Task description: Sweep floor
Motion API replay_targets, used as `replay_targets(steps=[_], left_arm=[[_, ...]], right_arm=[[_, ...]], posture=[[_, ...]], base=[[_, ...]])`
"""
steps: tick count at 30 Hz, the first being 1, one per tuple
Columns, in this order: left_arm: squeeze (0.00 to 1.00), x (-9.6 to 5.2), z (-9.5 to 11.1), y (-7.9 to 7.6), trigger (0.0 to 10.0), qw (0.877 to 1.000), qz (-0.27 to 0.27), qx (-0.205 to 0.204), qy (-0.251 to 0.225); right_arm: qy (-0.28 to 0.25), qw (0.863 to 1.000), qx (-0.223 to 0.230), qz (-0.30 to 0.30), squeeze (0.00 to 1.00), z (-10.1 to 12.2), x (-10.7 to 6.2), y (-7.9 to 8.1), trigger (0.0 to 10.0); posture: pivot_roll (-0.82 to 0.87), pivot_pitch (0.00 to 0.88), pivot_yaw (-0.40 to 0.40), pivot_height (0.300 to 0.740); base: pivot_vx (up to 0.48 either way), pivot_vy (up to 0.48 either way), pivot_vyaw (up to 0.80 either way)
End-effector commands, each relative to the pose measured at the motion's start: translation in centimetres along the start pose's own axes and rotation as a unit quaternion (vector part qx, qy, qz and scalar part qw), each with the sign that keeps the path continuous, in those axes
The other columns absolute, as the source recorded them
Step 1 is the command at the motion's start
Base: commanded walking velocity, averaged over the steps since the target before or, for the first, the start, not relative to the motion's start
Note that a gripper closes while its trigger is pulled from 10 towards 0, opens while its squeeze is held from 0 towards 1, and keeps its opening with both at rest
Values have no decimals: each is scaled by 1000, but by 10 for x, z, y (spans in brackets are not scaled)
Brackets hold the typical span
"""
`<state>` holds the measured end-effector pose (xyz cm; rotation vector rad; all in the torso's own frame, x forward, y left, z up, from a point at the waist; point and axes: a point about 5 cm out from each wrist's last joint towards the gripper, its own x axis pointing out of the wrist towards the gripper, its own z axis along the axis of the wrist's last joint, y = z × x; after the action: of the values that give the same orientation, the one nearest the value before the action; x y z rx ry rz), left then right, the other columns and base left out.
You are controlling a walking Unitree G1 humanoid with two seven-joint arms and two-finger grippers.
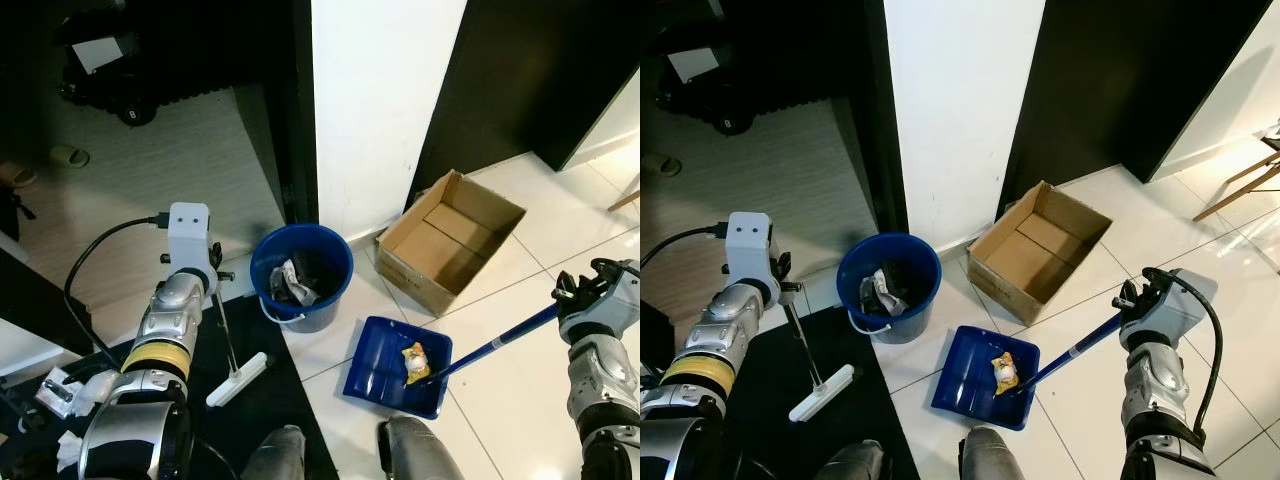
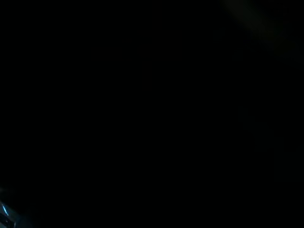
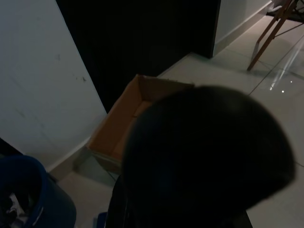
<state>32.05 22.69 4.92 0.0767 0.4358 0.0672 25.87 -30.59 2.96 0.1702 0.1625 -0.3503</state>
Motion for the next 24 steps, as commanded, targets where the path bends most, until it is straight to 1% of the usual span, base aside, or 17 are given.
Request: replay_targets(steps=[1, 10, 14, 16, 18, 20, 24], left_arm=[[0, 0, -8, -10, 10000, 999, -15, -23, 19], [0, -1, -10, -12, 10000, 999, -19, -24, 21], [0, 0, -11, -15, 10000, 999, -22, -25, 23], [0, -1, -13, -20, 10000, 999, -32, -34, 25], [0, -1, -15, -22, 10000, 998, -36, -38, 27], [0, -2, -21, -27, 10000, 998, -41, -38, 38], [0, -2, -21, -29, 10000, 997, -45, -43, 37]], right_arm=[[-8, 1000, 3, -11, 0, 1, -1, -5, 0], [-1, 1000, 1, -14, 0, -1, -2, -6, 0], [4, 1000, 2, -11, 0, -4, -2, -2, 0], [12, 1000, 4, -9, 0, -8, -3, 1, 0], [15, 1000, 4, -7, 0, -9, -3, 3, 0], [26, 1000, 3, -2, 0, -15, -4, 9, 0], [26, 1000, 4, 1, 0, -16, -4, 12, 0]], posture=[[-11, 50, -30, 740], [-10, 55, -30, 740], [-9, 55, -31, 740], [-8, 56, -31, 740], [-6, 55, -31, 740], [-5, 56, -30, 740], [-1, 55, -31, 740]], base=[[-262, 0, 0], [-269, 0, 0], [-277, 0, 0], [-276, 0, 0], [-281, 0, 0], [-413, 0, 0], [-467, 0, 0]])
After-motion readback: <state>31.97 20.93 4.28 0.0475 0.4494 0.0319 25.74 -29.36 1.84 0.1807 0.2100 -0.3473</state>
